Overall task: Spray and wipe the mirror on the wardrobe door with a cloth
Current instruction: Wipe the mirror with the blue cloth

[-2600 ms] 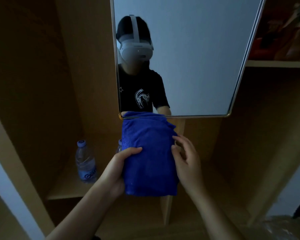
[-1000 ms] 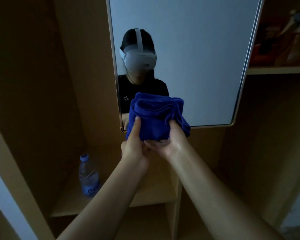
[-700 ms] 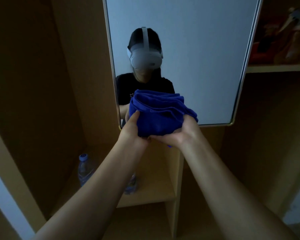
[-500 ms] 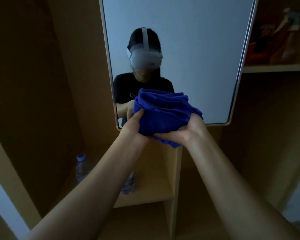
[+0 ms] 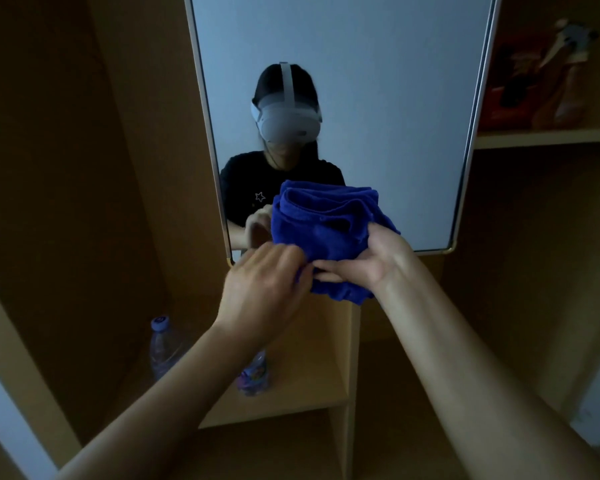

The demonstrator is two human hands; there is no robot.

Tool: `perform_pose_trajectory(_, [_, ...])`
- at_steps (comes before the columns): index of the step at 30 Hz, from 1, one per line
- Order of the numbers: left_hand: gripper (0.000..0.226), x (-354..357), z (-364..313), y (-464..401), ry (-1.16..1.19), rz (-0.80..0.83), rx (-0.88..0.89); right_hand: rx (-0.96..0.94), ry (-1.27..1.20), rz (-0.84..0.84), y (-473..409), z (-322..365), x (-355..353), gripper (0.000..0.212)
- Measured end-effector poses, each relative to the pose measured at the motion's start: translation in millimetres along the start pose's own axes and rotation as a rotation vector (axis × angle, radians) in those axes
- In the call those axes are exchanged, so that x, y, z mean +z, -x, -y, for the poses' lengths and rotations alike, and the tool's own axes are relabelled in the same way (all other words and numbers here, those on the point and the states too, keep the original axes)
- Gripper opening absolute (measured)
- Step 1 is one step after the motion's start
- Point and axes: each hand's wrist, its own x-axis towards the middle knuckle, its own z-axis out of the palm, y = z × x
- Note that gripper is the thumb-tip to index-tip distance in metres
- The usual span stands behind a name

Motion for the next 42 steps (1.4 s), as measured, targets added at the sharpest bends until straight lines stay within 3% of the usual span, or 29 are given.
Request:
perform_pose_trajectory(1, [0.023,8,3,2,-0.102,-0.034,0.236,0.018,0.020,0.039,0,0,0,0.054])
perform_pose_trajectory(3, [0.056,27,13,-1,-0.298,0.062,0.430,0.019,0.037,0.082,2,1,-1,0.050])
perform_pose_trajectory(5, [0.076,41,21,-9,-0.514,0.107,0.406,0.000,0.045,0.076,6,2,-3,0.052])
perform_pose_trajectory(7, [0.081,51,30,-14,-0.636,0.109,0.332,0.016,0.060,0.115,12,2,-6,0.053])
perform_pose_trajectory(10, [0.080,58,39,-23,-0.646,0.099,0.308,-0.023,0.129,0.177,17,-2,-20,0.047])
perform_pose_trajectory(13, [0.077,59,39,-27,-0.645,0.086,0.347,-0.221,0.458,0.015,17,-21,-35,0.044])
perform_pose_trajectory(16, [0.078,60,40,-27,-0.645,0.084,0.352,-0.614,0.763,-0.187,15,-48,-45,0.038])
perform_pose_trajectory(20, [0.076,60,42,-27,-0.629,0.075,0.348,-1.522,1.061,-0.178,-8,-68,-53,0.011])
perform_pose_trajectory(22, [0.074,60,42,-27,-0.617,0.065,0.346,-1.792,1.347,-0.228,-31,-68,-57,0.023])
perform_pose_trajectory(28, [0.090,46,58,-26,-0.649,0.111,0.393,-1.823,1.934,-0.405,-74,-47,-73,0.077])
perform_pose_trajectory(32, [0.093,39,72,-28,-0.670,0.143,0.474,-1.832,2.120,-0.450,-86,-43,-78,0.108])
perform_pose_trajectory(42, [0.098,36,87,-32,-0.661,0.140,0.576,-1.955,2.152,-0.462,-84,-28,-72,0.105])
